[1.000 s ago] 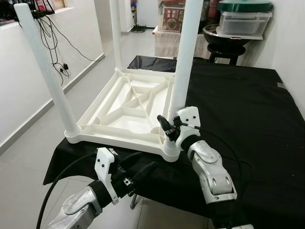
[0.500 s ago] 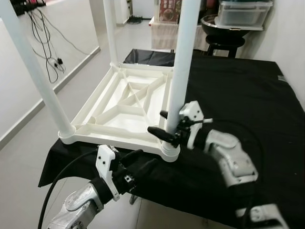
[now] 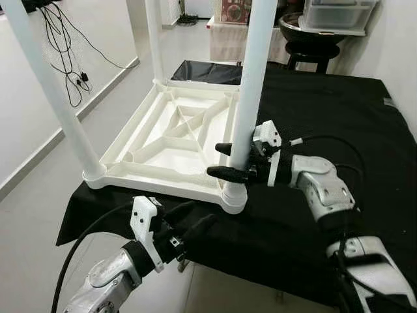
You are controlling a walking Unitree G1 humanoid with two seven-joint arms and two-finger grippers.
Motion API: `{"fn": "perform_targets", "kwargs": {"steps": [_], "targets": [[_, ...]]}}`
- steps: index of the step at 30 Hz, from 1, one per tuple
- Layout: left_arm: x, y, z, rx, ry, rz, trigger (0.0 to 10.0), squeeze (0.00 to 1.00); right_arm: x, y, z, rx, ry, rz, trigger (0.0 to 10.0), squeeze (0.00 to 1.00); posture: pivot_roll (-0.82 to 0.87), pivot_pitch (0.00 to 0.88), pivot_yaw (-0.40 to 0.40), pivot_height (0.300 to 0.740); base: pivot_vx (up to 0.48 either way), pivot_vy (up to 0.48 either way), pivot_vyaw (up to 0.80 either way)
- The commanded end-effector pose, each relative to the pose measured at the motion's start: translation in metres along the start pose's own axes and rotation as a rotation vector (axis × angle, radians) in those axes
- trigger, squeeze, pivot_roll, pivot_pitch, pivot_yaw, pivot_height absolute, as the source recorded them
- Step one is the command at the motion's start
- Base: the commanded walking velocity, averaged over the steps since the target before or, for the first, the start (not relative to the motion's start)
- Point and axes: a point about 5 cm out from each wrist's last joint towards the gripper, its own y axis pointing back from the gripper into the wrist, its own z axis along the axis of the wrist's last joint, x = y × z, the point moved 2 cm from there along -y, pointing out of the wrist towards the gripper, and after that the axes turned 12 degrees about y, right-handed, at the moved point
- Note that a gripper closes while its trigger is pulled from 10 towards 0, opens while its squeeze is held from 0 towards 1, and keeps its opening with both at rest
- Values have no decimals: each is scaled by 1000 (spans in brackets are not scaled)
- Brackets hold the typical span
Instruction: Building children table
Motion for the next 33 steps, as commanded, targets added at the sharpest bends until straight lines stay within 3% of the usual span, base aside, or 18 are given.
{"fn": "perform_targets", "kwargs": {"steps": [1,11,18,19,21,22,23,24,33], "targets": [[-1,1,-3,14,7,3,10000,0,-2,4,0,-20,-5,6,0,0,37,72,-24,740,0,0,0],[-2,1,-2,12,9,3,10000,0,-1,16,-6,-30,-15,21,0,0,26,76,-17,740,0,0,0],[-1,2,-3,15,11,0,10000,0,4,21,-20,35,20,-90,0,0,22,78,-35,740,0,0,0],[0,3,-1,13,8,4,10000,0,10,7,-38,156,-76,-396,0,0,13,84,-37,740,0,0,0],[1,5,0,11,5,9,10000,0,23,17,-58,360,-179,-832,0,0,13,84,-37,740,0,0,0],[2,5,0,11,4,10,10000,0,47,10,-63,395,-214,-845,0,0,7,75,-14,740,0,0,0],[2,5,0,11,4,10,10000,0,47,10,-63,395,-214,-845,0,0,7,75,-14,740,0,0,0],[3,5,0,13,3,10,10000,0,60,-2,-61,392,-159,-750,0,0,3,71,-10,740,0,0,0],[8,2,-1,7,-1,16,10000,0,52,-12,-58,339,-131,-690,0,0,1,45,-20,740,0,0,0]]}}
